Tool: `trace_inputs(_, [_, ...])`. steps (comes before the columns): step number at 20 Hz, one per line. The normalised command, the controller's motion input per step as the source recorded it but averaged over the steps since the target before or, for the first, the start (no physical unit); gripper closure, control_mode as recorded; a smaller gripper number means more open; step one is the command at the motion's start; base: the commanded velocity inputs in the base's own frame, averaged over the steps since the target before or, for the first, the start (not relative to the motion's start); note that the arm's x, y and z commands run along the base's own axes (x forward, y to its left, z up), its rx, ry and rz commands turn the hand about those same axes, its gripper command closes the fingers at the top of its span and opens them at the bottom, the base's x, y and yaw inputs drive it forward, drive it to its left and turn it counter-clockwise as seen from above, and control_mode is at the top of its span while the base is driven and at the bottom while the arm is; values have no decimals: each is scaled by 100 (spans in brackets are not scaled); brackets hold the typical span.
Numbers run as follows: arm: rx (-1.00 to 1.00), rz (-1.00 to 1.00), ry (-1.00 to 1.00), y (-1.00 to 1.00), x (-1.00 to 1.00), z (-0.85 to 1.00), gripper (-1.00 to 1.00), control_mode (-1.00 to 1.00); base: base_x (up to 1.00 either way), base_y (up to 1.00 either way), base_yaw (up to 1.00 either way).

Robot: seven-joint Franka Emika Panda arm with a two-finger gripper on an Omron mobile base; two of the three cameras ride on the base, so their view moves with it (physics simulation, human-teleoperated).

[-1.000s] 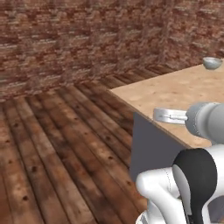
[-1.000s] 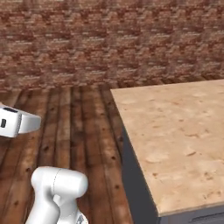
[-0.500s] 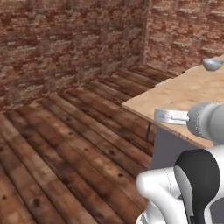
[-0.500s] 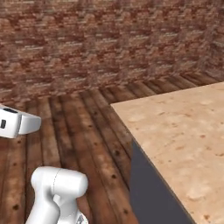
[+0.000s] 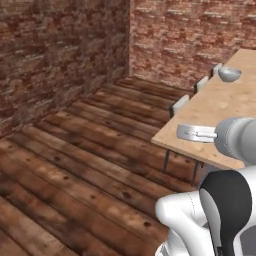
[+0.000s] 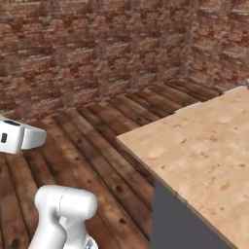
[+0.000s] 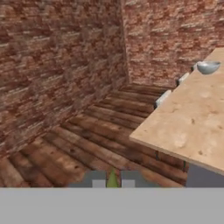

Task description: There is a bowl on the dining counter. Grab a lemon wedge from the fridge and place it in the bowl. Then get the liquor bottle and glass cup from the cabinet and place them next to the bowl.

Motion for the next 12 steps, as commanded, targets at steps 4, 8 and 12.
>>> trace_inputs(4, [0,0,0,0,0,0,100,100,96,100,-43])
trace_inputs(8, [0,0,0,0,0,0,100,100,88,100,-43])
trace_inputs(12, [0,0,0,0,0,0,100,100,79,100,-42])
